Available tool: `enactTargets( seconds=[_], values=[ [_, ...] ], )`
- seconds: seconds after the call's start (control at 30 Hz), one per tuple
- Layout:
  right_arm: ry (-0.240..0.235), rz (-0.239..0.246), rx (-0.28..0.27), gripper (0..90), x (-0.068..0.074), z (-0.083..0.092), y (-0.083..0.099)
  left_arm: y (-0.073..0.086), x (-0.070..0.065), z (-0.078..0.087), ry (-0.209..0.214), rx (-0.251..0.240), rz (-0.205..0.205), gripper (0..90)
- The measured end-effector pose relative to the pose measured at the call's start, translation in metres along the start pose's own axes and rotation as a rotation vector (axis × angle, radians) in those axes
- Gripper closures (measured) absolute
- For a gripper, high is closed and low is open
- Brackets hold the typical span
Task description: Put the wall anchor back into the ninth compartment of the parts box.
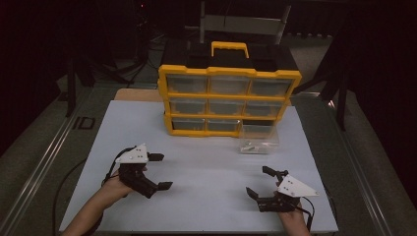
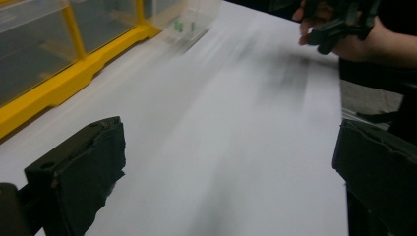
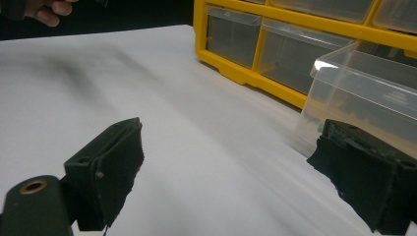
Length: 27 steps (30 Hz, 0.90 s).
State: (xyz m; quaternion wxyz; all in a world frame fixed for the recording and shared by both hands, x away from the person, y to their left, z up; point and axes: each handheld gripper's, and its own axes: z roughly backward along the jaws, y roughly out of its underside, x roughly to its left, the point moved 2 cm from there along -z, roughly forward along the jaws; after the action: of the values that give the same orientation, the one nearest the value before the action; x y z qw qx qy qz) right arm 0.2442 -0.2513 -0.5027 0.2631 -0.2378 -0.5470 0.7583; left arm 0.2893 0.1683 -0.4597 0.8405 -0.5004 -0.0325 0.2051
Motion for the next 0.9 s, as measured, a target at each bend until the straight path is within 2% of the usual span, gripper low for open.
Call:
enactTargets(
  seconds=[0.17, 0.33, 0.47, 0.9],
  values=[
    [0.000, 0.000, 0.002, 10.2, 0.000, 0.000, 0.000, 0.012, -0.002, 0.006, -0.011, -0.007, 0.004, 0.1],
    [0.000, -0.001, 0.003, 10.3, 0.000, 0.000, 0.000, 0.034, -0.003, 0.015, -0.049, -0.010, 0.019, 0.1],
    [0.000, 0.001, 0.004, 10.3, 0.000, 0.000, 0.000, 0.043, -0.004, 0.020, -0.060, -0.013, 0.032, 0.1],
    [0.001, 0.001, 0.011, 10.3, 0.000, -0.001, 0.001, 0.071, -0.009, 0.029, -0.141, -0.019, 0.059, 0.1]
  ],
)
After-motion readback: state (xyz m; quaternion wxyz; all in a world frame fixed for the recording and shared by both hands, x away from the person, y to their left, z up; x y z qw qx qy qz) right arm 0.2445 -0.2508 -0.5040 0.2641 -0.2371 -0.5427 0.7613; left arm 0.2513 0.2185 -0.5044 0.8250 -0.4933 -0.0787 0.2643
